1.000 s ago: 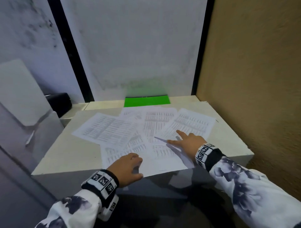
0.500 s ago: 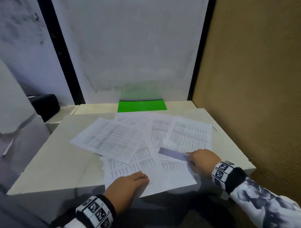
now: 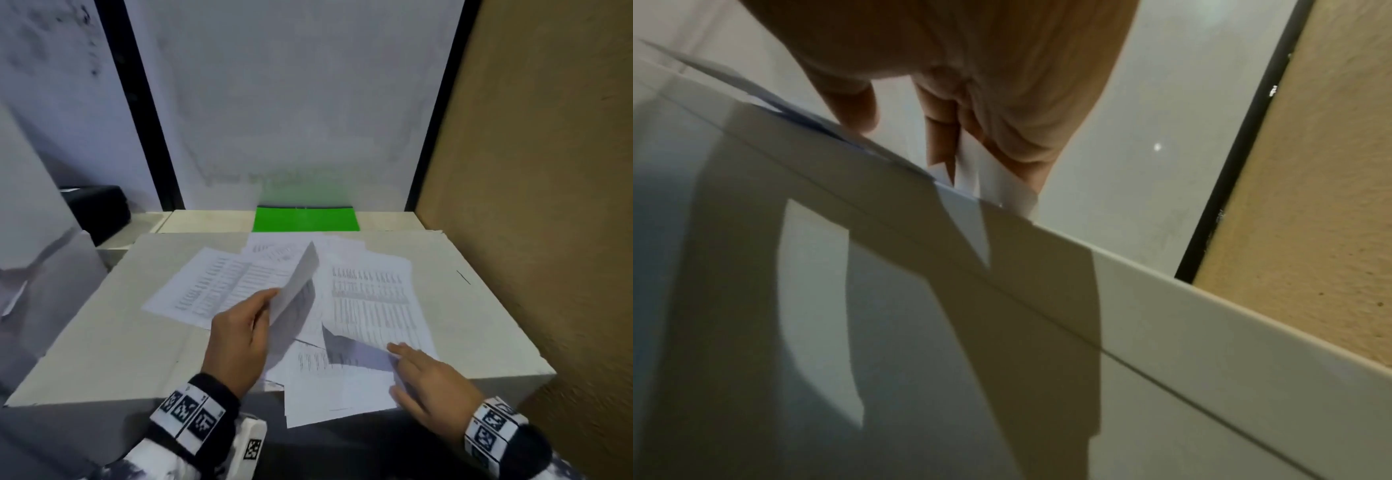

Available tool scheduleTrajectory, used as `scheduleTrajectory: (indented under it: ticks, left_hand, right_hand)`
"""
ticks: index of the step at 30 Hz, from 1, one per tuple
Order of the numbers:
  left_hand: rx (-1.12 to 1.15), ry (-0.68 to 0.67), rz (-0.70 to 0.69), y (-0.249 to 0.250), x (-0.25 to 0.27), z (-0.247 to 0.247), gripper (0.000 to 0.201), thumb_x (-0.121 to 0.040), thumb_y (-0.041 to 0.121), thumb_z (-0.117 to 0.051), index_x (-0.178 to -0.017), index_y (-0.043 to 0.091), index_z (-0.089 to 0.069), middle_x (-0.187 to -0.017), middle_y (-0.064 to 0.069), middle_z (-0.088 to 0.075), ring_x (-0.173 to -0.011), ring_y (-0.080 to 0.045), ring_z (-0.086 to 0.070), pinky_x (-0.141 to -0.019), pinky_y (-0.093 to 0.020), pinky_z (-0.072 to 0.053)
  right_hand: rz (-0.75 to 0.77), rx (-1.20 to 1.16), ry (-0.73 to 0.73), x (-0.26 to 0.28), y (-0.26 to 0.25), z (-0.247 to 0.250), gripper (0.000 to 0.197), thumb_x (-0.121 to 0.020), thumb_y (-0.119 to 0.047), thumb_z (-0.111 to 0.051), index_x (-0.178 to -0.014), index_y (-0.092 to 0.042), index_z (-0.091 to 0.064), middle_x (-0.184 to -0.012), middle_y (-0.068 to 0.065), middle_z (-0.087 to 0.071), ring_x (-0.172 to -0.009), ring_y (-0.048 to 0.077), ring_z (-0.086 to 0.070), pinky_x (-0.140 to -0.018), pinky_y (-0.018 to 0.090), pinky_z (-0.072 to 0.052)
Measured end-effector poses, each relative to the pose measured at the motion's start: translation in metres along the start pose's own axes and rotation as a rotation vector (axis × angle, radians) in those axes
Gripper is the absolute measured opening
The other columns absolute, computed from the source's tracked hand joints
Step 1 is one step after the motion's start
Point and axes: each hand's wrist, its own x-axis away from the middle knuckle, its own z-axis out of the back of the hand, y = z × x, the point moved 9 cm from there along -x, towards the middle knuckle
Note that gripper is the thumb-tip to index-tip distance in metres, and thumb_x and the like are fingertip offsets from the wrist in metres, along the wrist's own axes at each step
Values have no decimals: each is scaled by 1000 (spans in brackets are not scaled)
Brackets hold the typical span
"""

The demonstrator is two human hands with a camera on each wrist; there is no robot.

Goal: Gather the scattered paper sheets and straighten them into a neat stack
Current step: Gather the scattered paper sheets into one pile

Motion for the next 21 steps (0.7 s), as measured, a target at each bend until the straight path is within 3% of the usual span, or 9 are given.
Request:
scheduleTrajectory:
  ticks: [2,4,6,8,11,13,15,18,21]
  left_hand:
    - [31,43,-87,28,-10,-6,34,-87,1,-53,-113,9,-73,-102,11,-68,-91,6,-59,-82,3,-38]
    - [71,-10,-244,64,-11,-27,37,-87,-3,-58,-119,10,-70,-112,9,-69,-101,3,-62,-92,-8,-45]
    - [84,-173,-404,93,-3,-63,44,-86,-7,-62,-125,15,-65,-122,6,-69,-113,-4,-63,-105,-23,-46]
    - [45,-391,-483,104,7,-108,47,-86,-7,-62,-125,19,-63,-126,4,-68,-121,-9,-60,-114,-33,-38]
    - [-117,-790,-352,80,22,-175,29,-93,15,-56,-119,25,-64,-120,6,-69,-113,-15,-62,-117,-43,-32]
    - [-227,-941,-319,57,35,-201,23,-95,24,-51,-113,29,-64,-115,7,-69,-108,-16,-62,-115,-44,-29]
    - [-318,-969,-371,43,42,-211,20,-94,26,-51,-108,34,-63,-108,9,-69,-104,-13,-61,-114,-47,-29]
    - [-328,-970,-382,30,44,-214,24,-97,26,-48,-112,38,-62,-110,12,-67,-107,-9,-59,-116,-46,-24]
    - [-295,-1008,-369,27,45,-212,29,-97,22,-44,-117,35,-61,-116,11,-65,-109,-11,-59,-118,-46,-22]
  right_hand:
    - [-9,29,-30,3,-5,-7,72,-97,-69,-15,-154,-27,-31,-171,-4,-12,-158,16,-13,-123,28,-2]
    - [-34,43,-71,7,-7,-15,76,-94,-76,-13,-154,-31,-27,-171,-6,2,-159,17,-1,-125,35,8]
    - [-57,19,-44,11,-6,-19,83,-90,-83,-13,-159,-36,-15,-169,-9,10,-158,19,6,-119,33,22]
    - [-68,2,3,15,-4,-17,83,-91,-83,-16,-160,-39,-6,-167,-11,14,-157,20,9,-115,31,26]
    - [-97,-93,-52,25,2,-18,75,-97,-70,-31,-160,-42,-2,-167,-15,20,-155,16,18,-125,34,12]
    - [-58,-131,16,31,3,-8,69,-97,-65,-36,-158,-43,-13,-170,-14,0,-157,16,0,-128,33,-3]
    - [6,-188,103,37,2,-3,64,-96,-62,-40,-155,-44,-24,-162,-14,-21,-150,11,-20,-126,32,-19]
    - [64,-316,204,45,5,-6,55,-94,-54,-53,-147,-43,-40,-153,-18,-27,-141,2,-31,-120,25,-28]
    - [41,-539,429,47,20,5,21,-89,-30,-69,-110,-30,-65,-136,-14,-44,-123,3,-52,-101,20,-47]
